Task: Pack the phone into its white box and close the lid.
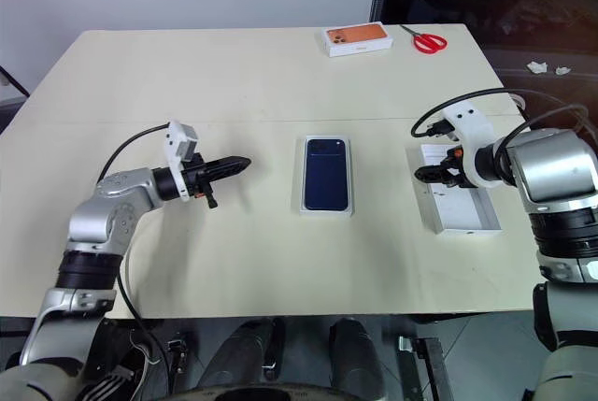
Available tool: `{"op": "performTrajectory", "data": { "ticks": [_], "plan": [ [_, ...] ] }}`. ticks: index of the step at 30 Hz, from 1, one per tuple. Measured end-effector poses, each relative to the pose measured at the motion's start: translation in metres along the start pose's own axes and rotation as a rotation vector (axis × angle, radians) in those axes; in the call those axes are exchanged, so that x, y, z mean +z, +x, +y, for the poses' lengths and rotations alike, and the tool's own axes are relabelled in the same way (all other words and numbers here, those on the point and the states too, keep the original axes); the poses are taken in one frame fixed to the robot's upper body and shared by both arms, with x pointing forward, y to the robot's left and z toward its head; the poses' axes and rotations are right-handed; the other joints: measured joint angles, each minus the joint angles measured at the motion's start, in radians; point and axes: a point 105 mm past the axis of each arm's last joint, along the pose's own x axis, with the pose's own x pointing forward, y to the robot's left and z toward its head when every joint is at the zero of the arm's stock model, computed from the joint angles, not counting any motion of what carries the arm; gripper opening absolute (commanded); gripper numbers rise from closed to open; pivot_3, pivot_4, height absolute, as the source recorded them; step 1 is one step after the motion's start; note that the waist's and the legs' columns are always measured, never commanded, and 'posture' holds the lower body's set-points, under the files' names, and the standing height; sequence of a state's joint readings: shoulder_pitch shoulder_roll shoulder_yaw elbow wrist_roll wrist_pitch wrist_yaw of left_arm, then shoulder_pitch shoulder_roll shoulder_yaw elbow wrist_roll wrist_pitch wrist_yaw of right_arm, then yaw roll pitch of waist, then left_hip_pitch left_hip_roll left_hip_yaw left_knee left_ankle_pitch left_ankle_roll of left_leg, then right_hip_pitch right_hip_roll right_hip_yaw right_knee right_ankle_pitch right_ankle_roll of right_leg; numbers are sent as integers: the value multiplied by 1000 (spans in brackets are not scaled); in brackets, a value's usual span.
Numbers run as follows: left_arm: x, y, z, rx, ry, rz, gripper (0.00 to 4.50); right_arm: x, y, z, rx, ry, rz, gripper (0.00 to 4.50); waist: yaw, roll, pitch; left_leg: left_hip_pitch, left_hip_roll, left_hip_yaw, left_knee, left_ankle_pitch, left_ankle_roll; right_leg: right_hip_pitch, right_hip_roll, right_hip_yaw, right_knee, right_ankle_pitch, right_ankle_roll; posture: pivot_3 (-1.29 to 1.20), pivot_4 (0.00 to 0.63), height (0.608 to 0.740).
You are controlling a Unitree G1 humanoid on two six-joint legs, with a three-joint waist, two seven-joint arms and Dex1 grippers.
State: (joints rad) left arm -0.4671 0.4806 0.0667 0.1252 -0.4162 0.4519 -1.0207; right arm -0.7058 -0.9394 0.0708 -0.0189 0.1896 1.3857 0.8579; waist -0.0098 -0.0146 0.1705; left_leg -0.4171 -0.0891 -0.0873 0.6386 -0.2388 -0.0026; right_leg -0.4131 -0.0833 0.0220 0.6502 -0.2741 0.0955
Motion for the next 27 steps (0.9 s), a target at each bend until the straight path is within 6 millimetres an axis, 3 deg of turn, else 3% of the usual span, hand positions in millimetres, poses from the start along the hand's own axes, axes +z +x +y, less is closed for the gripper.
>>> {"op": "performTrajectory", "data": {
  "ticks": [6, 11, 22, 25, 27],
  "plan": [
    [-5, -30, -21, -60, 47, -30, 0, -27, 10, 13, 33, 104, 102, 3352, -4, 1, 0, 0, 0, 1, -1, 0, 0, -1, 0, 1, 0, 0, 0, 0, 150, 740],
    [-6, -47, -32, -94, 68, -24, 0, -33, 11, 18, 35, 153, 126, 3352, 1, 1, 1, 0, 1, 0, -1, 0, 0, -1, 0, 1, 0, 0, 0, 0, 150, 740],
    [-1, -51, -43, -124, 122, -25, 0, -37, 15, 16, -19, 162, 142, 3352, -1, 1, 1, 0, 1, 1, -1, 0, 1, 0, 0, 1, -1, 0, 0, 0, 150, 740],
    [0, -50, -44, -120, 130, -32, 0, -35, 17, 15, -24, 181, 130, 2511, -3, 1, 1, 0, 1, 1, -1, 0, 1, 0, 1, 1, 0, 0, 0, 0, 150, 740],
    [1, -50, -43, -112, 130, -37, 0, -35, 18, 14, -28, 192, 126, 1562, -2, 1, 1, 0, 1, 1, -1, 0, 1, 0, 1, 1, 0, 0, 0, 0, 150, 740]
  ]
}}
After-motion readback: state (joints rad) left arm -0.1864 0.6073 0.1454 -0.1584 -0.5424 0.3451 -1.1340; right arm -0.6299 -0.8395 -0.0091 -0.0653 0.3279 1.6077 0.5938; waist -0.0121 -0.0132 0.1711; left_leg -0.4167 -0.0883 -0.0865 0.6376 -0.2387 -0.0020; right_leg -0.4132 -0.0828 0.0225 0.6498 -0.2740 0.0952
